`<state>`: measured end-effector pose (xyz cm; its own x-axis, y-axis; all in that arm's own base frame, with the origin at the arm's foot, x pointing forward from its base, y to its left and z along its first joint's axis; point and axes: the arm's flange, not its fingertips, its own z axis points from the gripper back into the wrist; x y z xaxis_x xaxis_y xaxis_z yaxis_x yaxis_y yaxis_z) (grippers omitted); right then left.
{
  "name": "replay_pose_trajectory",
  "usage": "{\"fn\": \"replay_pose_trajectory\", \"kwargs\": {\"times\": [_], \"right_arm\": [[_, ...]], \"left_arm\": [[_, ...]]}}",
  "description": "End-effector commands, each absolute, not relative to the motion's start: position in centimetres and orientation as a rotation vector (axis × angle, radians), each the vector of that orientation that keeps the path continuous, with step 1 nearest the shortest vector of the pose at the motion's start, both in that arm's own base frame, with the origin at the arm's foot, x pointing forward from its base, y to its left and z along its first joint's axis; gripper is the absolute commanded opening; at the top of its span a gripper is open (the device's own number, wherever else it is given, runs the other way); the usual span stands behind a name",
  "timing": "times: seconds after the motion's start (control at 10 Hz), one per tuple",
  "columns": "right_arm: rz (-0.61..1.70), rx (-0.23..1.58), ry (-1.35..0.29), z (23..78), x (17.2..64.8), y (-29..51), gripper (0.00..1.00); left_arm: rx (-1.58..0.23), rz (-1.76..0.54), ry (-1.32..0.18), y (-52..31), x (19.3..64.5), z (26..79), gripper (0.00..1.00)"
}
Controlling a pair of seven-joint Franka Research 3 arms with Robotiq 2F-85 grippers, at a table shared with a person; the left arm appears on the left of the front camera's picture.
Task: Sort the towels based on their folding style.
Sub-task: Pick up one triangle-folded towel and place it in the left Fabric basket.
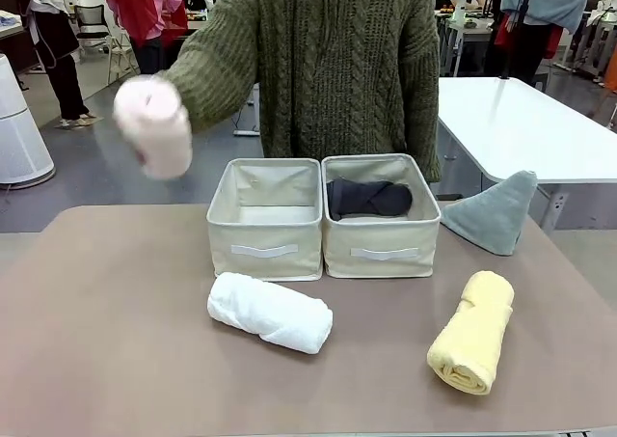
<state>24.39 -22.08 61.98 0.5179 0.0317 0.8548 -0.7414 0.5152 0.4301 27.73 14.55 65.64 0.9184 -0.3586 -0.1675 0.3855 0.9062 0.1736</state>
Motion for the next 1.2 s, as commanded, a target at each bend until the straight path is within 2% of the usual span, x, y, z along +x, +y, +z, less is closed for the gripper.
{"fn": "replay_pose_trajectory", "kwargs": {"times": [0.0, 0.4, 0.8, 1.1], "right_arm": [[0.565, 0.929, -0.938, 62.2, 24.6, -22.1, 1.0], [0.565, 0.929, -0.938, 62.2, 24.6, -22.1, 1.0], [0.565, 0.929, -0.938, 62.2, 24.6, -22.1, 1.0], [0.565, 0.929, -0.938, 62.2, 24.6, -22.1, 1.0]], "left_arm": [[0.183, -0.43, 0.116, 13.2, 27.7, 66.9, 0.17], [0.145, -0.6, -0.031, 1.3, 28.1, 71.8, 0.17], [0.133, -0.785, -0.028, -12.9, 32.3, 72.4, 0.17], [0.091, -0.9, -0.017, -18.4, 35.6, 72.5, 0.17]]}}
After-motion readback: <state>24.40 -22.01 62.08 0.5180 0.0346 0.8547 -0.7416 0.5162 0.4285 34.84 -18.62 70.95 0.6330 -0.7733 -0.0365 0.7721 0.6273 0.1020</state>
